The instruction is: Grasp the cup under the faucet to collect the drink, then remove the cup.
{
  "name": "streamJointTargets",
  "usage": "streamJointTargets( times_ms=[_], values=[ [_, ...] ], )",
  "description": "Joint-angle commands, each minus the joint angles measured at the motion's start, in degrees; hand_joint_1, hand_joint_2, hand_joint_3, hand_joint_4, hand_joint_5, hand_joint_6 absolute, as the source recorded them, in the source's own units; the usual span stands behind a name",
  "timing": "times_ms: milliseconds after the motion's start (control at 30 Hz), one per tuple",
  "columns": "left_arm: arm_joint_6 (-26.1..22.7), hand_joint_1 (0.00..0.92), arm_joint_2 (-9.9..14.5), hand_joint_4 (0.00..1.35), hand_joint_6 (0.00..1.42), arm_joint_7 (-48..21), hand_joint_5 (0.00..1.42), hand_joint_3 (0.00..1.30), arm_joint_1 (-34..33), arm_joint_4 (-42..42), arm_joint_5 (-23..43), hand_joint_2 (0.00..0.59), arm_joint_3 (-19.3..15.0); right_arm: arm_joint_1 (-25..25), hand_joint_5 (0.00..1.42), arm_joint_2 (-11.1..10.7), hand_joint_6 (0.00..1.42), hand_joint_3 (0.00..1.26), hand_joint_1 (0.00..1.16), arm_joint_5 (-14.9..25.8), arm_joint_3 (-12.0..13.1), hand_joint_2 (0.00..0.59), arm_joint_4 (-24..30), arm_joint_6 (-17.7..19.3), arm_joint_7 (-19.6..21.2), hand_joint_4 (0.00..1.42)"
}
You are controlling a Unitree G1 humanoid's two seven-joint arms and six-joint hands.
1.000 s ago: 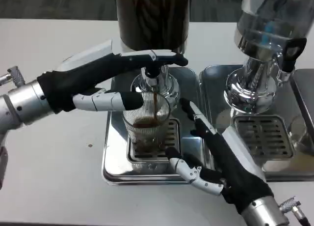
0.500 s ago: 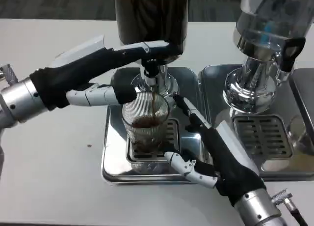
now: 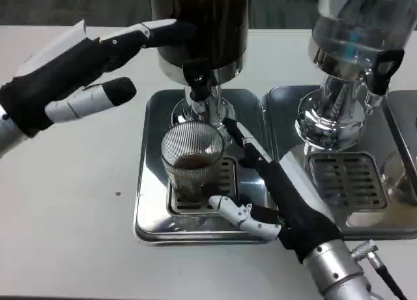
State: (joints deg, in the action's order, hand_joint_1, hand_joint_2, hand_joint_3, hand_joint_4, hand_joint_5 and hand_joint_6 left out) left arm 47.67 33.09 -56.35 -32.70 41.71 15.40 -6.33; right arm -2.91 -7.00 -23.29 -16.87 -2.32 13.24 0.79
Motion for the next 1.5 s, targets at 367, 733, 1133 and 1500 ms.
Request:
streamJointTargets(
  times_ms=[367, 733, 1133, 1500],
  values=[
    [-1.73, 0.0, 3.17, 0.09, 0.07, 1.66, 0.11, 0.18, 7.08, -1.1, 1.61, 0.105, -6.57, 3.76, 0.0, 0.89, 0.13, 0.0, 0.58, 1.77, -0.6, 0.277, -3.85, 0.03, -1.12, 0.0],
    [-1.97, 0.0, 3.98, 0.1, 0.07, 2.35, 0.12, 0.18, 13.01, -1.39, 0.42, 0.105, -7.32, 7.52, 0.0, 0.7, 0.07, 0.0, 0.53, 2.4, -0.81, 0.276, -6.58, -1.26, -3.46, 0.0],
    [-1.82, 0.0, 2.68, 0.1, 0.07, 3.35, 0.12, 0.19, 18.66, -1.96, -0.48, 0.105, -5.99, 10.82, 0.0, 1.76, 0.05, 0.0, 0.57, 3.28, -0.59, 0.302, -12.12, -0.53, -2.6, 0.0],
    [-2.55, 0.0, 2.88, 0.1, 0.07, 4.23, 0.13, 0.2, 21.62, -3.2, -0.27, 0.11, -6.06, 12.96, 0.0, 2.55, 0.05, 0.0, 0.57, 3.47, -0.9, 0.29, -14.76, -1.42, -2.61, 0.0]
  ],
)
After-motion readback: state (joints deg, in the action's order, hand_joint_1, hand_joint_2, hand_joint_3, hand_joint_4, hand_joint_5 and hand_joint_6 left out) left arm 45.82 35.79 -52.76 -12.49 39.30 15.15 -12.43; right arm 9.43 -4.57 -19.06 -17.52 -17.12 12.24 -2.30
